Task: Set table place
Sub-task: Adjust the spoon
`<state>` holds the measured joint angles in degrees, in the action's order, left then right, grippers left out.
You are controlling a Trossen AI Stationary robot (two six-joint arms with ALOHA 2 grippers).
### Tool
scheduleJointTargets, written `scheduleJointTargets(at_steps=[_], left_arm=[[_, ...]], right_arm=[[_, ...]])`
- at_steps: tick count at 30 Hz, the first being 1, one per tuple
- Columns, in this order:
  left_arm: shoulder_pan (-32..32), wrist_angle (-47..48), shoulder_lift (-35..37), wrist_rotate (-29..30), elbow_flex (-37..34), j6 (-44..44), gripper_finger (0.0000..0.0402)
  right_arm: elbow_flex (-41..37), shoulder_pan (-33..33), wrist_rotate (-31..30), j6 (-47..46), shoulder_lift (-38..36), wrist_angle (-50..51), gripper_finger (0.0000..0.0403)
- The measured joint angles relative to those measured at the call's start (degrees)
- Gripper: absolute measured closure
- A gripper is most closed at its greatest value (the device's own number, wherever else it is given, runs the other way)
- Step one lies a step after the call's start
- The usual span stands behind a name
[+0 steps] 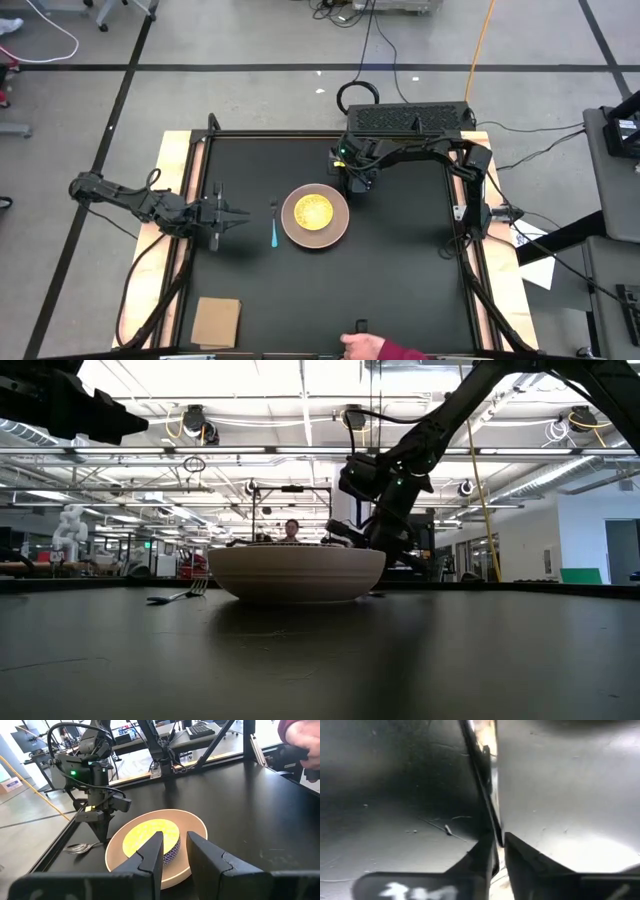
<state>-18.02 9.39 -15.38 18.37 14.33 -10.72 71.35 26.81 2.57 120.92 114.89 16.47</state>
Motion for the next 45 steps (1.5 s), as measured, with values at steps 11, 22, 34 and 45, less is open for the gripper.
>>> scheduleJointTargets(at_steps=[11, 22, 34, 45], left_arm=[[0.00, 0.39, 0.00, 0.03, 0.00, -0.51, 0.0311], [0.00, 0.42, 0.01, -0.14, 0.00, 0.49, 0.0311], [-0.02, 1.53, 0.00, -0.39, 0.00, 1.91, 0.0311], [-0.02, 1.55, 0.00, -0.45, 0.00, 3.79, 0.0311]], right_arm=[[-0.07, -0.42, -0.69, -3.74, 0.07, 0.50, 0.0399], [-0.20, -1.74, -7.10, -17.52, -1.77, -0.73, 0.0402], [-0.33, -4.48, -8.05, -29.55, -5.51, 5.27, 0.0401], [-0.17, -4.81, -14.42, -30.64, -5.68, 10.88, 0.0401]])
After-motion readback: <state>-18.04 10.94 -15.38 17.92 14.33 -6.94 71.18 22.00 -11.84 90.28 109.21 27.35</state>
